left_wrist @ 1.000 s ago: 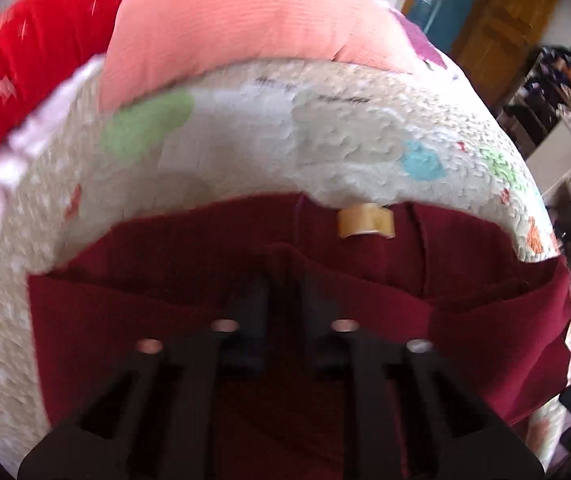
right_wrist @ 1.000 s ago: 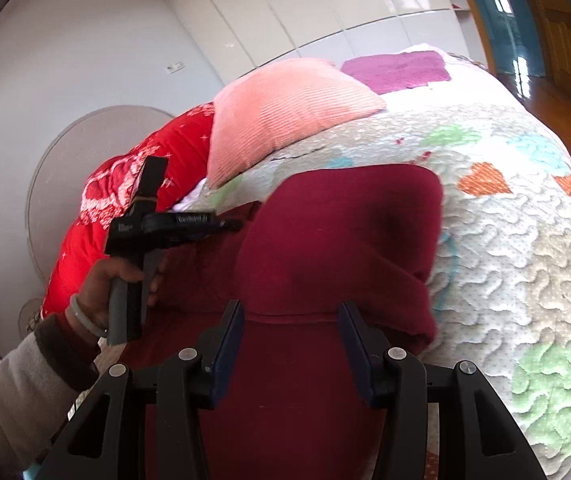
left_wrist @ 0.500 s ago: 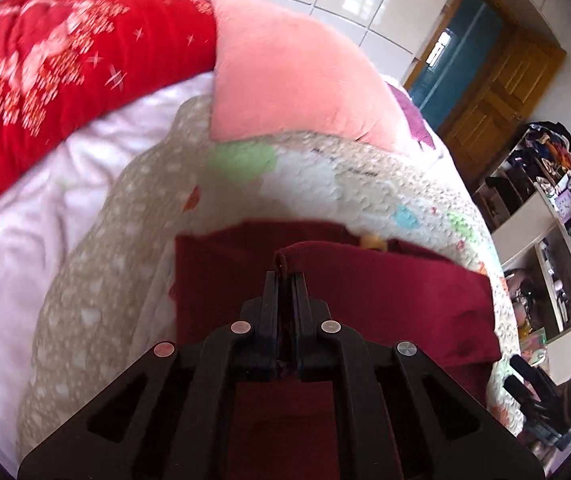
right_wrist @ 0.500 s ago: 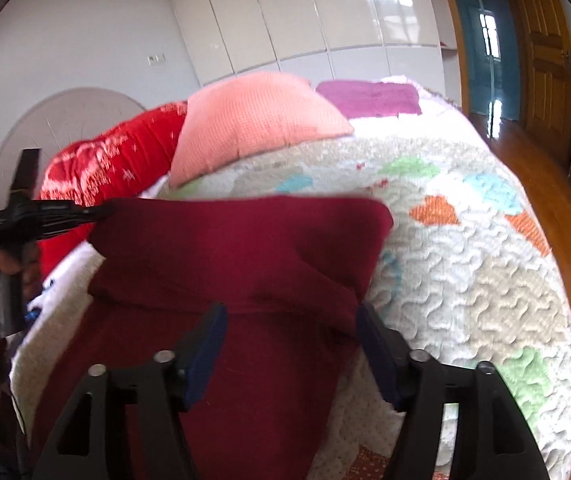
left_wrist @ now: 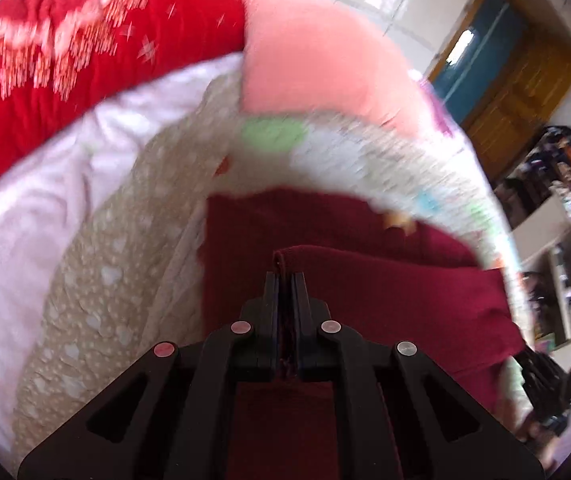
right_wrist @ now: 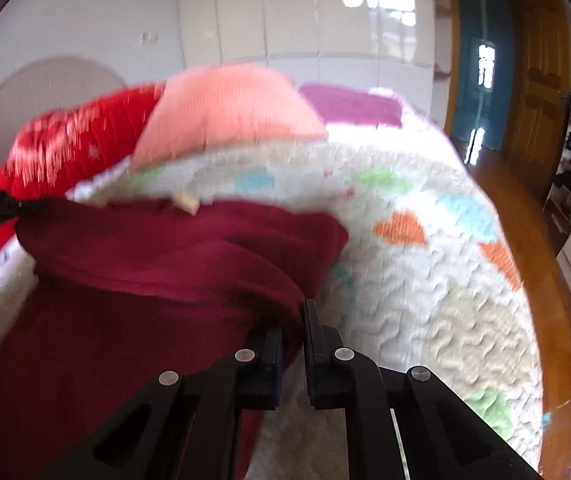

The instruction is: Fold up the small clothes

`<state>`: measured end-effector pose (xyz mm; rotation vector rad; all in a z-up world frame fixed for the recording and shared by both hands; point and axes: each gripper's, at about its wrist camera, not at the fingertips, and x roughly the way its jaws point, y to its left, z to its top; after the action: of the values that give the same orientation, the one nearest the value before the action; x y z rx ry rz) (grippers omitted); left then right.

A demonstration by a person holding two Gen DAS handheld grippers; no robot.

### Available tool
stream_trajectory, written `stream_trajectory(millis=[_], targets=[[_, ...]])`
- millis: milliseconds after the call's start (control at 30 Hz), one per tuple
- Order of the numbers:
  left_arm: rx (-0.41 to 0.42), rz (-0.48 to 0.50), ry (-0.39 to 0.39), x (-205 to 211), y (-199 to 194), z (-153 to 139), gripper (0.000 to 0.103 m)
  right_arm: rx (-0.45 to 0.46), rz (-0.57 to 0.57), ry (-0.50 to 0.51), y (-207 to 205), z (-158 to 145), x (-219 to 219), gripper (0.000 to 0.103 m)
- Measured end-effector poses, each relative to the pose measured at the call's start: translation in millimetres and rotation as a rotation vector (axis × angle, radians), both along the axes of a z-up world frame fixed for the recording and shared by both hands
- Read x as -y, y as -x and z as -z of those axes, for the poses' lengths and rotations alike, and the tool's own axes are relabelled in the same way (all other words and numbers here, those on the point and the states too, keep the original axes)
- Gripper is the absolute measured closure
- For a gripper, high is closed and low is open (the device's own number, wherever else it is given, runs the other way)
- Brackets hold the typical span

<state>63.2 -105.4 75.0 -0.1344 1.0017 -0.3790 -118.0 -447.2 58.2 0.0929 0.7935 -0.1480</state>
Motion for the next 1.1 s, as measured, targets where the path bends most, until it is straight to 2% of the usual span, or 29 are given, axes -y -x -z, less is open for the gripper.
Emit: stream_trajectory(millis=[67, 100, 133, 267, 333, 400, 467, 500, 533, 600, 667, 700, 767, 833, 900, 967, 1033, 1100], targets=[[-0.03, -0.018, -0.005, -0.6, -5.9, 23.3, 0.099, -0.084, -0.014, -0.017, -0.6, 17.2, -0.3, 0.088], [-0.026, -0.023, -0.007, -2.5, -6.8, 30.0, 0.099, -0.119, -0.015, -0.036, 2.1, 22.0, 1.3, 0.08], [-0.023, -0.023, 0.003, -4.5, -6.8, 32.8, 0.099, -0.117, -0.01, -0.059, 9.9, 20.1, 3.9, 0.077], [-0.001, -0.015, 0.023, -6.9, -4.0, 28.0, 0.099, -0.008, 0.006, -0.165, 41.9, -13.7, 15.4, 0.076], [0.006, -0.014, 0.015, -3.4, -4.1, 25.1, 0.099, 0.045, 0.0, -0.171, 38.7, -29.7, 12.0, 0.076], [0.008, -0.013, 0.006, 0.2, -4.8, 24.5, 0.099, 0.035, -0.009, -0.126, 17.1, -36.1, 5.2, 0.073], [0.005, -0.015, 0.003, 1.5, -7.2, 25.6, 0.099, -0.002, 0.018, -0.033, -16.7, -31.2, -0.4, 0.064], [0.0, -0.018, 0.011, 0.8, -8.6, 26.0, 0.099, -0.008, 0.029, -0.02, -28.3, -27.4, 0.1, 0.05], [-0.003, -0.02, 0.021, 0.2, -10.2, 25.6, 0.099, -0.034, 0.061, -0.006, -43.3, -19.7, 3.1, 0.04], [0.009, -0.02, 0.045, -0.8, -12.0, 18.8, 0.099, -0.099, 0.126, -0.023, -65.1, -1.5, 17.8, 0.041], [0.058, -0.01, 0.067, -1.3, -11.1, 4.8, 0.099, -0.11, 0.112, -0.142, -80.5, 12.0, 30.8, 0.075], [0.084, -0.011, 0.069, -1.6, -10.3, -0.6, 0.099, -0.093, 0.129, -0.162, -80.2, 10.8, 35.0, 0.09], [0.133, -0.021, 0.034, -0.7, -9.9, -5.9, 0.099, -0.03, 0.133, -0.144, -75.2, -1.3, 33.7, 0.093], [0.104, -0.022, -0.002, 0.3, -16.7, 5.8, 0.099, 0.015, 0.163, -0.117, -69.4, -7.3, 31.8, 0.093], [0.043, -0.041, -0.016, -2.0, -23.1, 23.3, 0.099, -0.008, 0.188, -0.112, -70.9, 1.6, 35.6, 0.093], [0.024, -0.04, -0.002, -6.8, -20.4, 28.4, 0.099, -0.074, 0.188, -0.101, -75.9, 16.3, 36.2, 0.092], [0.048, -0.038, 0.003, -10.1, -12.0, 22.9, 0.099, -0.077, 0.193, -0.098, -69.1, 9.8, 37.6, 0.085], [0.086, -0.034, -0.007, -11.2, -2.4, 13.3, 0.099, -0.029, 0.192, -0.101, -49.6, -12.0, 33.3, 0.084]])
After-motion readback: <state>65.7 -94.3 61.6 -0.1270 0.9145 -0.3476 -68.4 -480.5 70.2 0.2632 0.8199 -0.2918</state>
